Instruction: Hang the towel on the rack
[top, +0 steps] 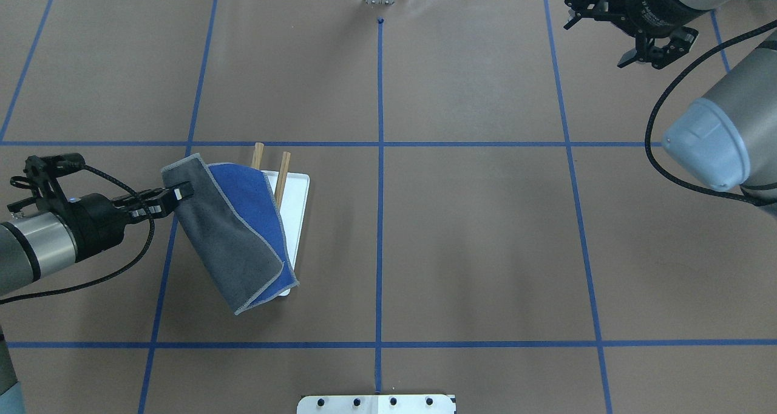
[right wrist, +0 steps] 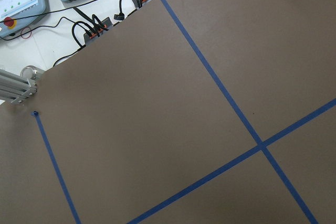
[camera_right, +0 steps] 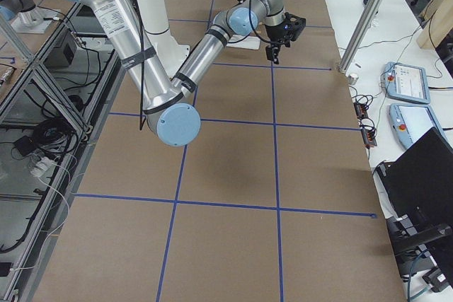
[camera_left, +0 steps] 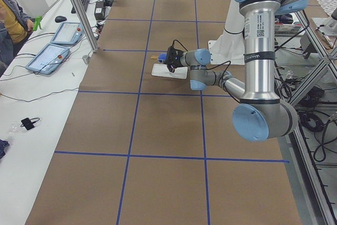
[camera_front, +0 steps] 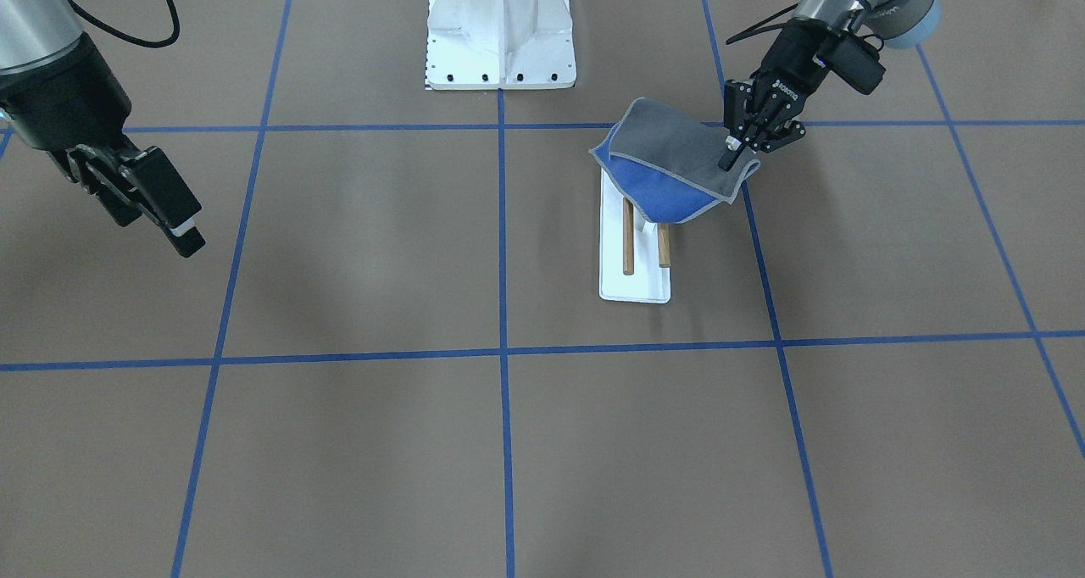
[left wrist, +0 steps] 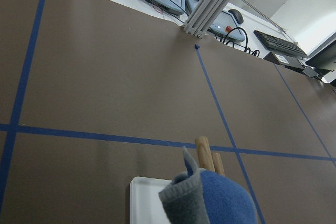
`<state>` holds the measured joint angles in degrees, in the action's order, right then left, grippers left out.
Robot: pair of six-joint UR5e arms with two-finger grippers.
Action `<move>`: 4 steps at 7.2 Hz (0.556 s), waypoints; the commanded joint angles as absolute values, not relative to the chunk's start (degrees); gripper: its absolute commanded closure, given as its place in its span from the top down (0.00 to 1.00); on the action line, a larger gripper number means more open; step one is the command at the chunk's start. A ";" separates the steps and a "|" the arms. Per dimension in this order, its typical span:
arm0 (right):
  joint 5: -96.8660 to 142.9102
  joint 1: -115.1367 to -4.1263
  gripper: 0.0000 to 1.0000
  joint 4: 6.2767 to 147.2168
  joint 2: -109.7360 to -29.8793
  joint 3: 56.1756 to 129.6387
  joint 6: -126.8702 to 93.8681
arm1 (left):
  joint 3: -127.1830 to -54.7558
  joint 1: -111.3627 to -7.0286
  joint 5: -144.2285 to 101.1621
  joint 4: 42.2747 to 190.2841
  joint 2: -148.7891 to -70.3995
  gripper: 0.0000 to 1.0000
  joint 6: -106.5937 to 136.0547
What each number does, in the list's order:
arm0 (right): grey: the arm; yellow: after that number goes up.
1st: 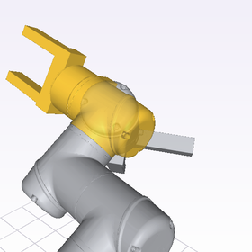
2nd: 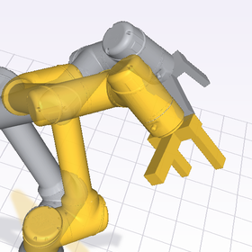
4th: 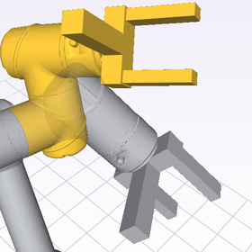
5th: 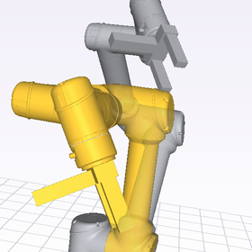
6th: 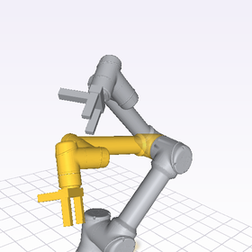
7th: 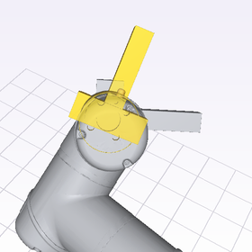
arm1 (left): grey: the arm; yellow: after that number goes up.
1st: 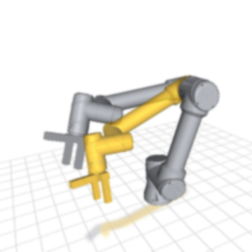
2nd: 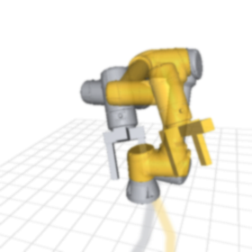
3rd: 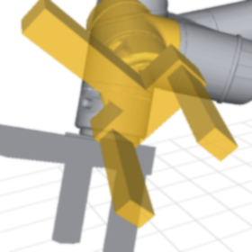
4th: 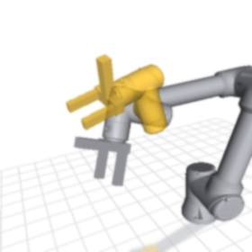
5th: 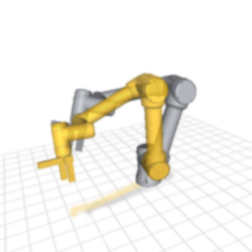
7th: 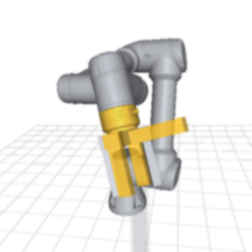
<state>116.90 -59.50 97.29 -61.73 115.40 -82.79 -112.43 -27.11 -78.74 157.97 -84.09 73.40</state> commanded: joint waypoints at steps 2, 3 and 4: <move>116.89 -59.50 1.00 97.29 -62.31 115.22 -81.40 | -109.52 -27.16 -77.01 157.94 -84.46 0.95 73.65; 116.89 -59.50 1.00 97.29 -62.40 115.22 -81.39 | -108.29 -27.25 -76.56 157.94 -84.46 0.98 73.74; 116.98 -59.50 1.00 97.29 -62.49 114.88 -81.39 | -107.85 -27.25 -76.03 157.94 -84.46 0.98 73.91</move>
<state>116.91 -59.50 97.30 -62.38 115.13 -81.54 -108.75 -27.22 -76.74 157.94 -84.42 73.75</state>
